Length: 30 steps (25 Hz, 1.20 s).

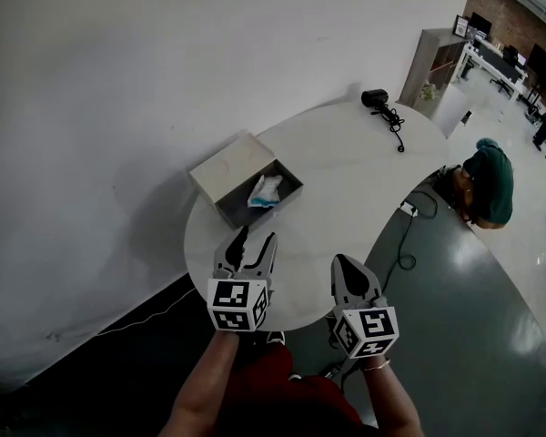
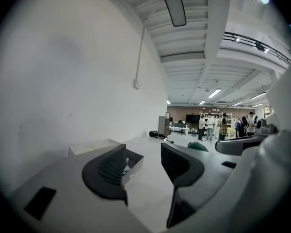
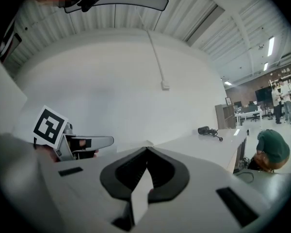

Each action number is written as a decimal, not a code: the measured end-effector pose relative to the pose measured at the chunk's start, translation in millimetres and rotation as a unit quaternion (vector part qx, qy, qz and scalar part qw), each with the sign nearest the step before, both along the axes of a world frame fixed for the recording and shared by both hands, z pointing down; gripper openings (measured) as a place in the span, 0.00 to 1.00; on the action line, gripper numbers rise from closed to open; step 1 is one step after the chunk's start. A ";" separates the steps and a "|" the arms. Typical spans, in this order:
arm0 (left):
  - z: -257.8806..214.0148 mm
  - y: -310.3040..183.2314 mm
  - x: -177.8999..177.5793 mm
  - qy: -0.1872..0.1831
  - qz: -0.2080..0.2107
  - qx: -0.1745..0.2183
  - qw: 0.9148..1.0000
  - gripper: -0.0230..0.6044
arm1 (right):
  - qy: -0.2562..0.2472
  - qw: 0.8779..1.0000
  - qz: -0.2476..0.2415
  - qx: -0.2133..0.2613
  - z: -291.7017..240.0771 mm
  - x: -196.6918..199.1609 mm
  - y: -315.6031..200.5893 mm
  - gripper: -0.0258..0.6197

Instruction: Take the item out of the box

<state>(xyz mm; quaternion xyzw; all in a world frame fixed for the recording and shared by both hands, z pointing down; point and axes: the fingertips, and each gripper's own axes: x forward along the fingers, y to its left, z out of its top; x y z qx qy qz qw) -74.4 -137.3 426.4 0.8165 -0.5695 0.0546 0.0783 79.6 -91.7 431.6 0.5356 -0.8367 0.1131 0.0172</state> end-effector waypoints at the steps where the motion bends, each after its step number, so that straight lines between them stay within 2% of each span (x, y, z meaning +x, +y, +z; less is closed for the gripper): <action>1: 0.6 -6.3 -0.9 0.000 0.001 -0.002 1.000 0.36 | 0.000 1.000 0.002 -0.001 0.1 -0.1 -5.6 0.06; 17: -1.3 -83.9 -15.0 -0.018 0.035 -0.006 0.999 0.38 | 0.015 1.000 0.014 -0.008 0.4 -24.3 -72.2 0.06; 21: 2.5 -98.2 -19.7 -0.014 0.040 -0.016 0.999 0.38 | 0.022 1.000 0.019 -0.008 -2.5 -28.6 -81.4 0.06; 30: 20.3 -118.3 -21.4 -0.028 0.053 -0.042 0.997 0.39 | 0.030 0.999 0.032 -0.003 -6.9 -24.0 -91.8 0.06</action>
